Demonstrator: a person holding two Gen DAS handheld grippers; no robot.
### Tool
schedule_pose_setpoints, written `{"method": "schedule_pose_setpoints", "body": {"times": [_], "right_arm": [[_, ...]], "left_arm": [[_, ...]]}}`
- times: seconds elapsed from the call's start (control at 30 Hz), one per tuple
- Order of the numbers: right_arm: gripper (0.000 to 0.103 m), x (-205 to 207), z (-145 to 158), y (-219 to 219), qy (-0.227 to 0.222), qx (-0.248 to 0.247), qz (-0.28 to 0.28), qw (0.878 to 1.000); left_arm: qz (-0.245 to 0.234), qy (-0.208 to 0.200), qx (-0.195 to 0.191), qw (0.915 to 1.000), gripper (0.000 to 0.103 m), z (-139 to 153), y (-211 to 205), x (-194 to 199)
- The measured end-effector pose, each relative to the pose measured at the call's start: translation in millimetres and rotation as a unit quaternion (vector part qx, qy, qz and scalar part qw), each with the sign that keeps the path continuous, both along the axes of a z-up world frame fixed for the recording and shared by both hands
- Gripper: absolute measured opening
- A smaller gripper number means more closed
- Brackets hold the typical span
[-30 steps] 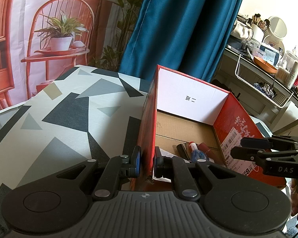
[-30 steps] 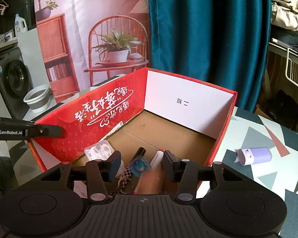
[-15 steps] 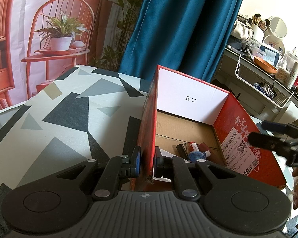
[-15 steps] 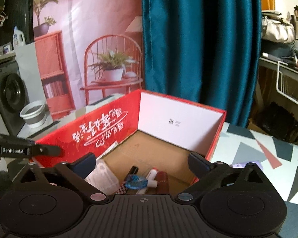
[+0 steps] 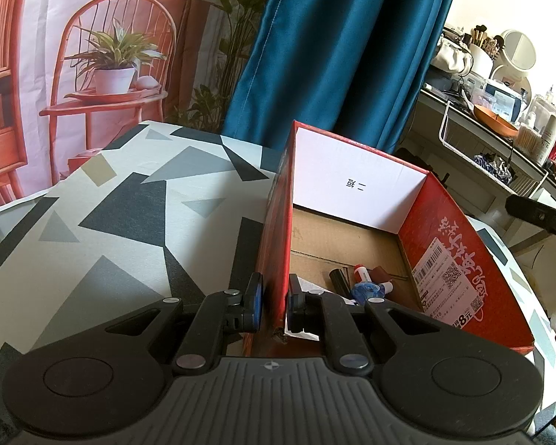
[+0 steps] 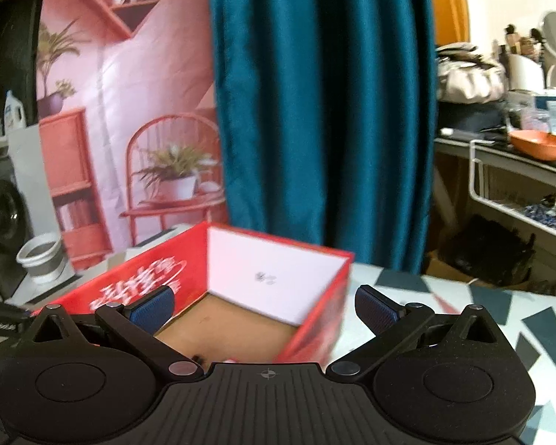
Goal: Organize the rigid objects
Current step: 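Swing the open right tool back to the lavender case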
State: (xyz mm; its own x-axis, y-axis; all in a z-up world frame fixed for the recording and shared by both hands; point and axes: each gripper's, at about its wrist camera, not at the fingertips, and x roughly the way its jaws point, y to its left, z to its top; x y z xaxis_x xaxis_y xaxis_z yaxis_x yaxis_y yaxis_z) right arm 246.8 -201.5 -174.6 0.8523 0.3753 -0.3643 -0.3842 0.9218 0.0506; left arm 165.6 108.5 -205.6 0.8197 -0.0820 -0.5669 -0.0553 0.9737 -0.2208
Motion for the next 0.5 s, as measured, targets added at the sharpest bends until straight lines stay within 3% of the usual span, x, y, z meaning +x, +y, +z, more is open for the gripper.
{"method": "schedule_pose_setpoints", "body": {"times": [0.17, 0.3, 0.5], "right_arm": [[0.103, 15, -6, -40, -0.015, 0.02, -0.01, 1.0], [0.103, 36, -18, -65, -0.003, 0.022, -0.031, 0.999], [0.103, 74, -52, -85, -0.016, -0.036, -0.07, 0.997]], "left_arm": [[-0.003, 0.001, -0.001, 1.0, 0.013, -1, 0, -1], [-0.003, 0.001, 0.0, 1.0, 0.013, 0, 0, -1], [-0.002, 0.002, 0.002, 1.0, 0.013, 0, -1, -1]]}}
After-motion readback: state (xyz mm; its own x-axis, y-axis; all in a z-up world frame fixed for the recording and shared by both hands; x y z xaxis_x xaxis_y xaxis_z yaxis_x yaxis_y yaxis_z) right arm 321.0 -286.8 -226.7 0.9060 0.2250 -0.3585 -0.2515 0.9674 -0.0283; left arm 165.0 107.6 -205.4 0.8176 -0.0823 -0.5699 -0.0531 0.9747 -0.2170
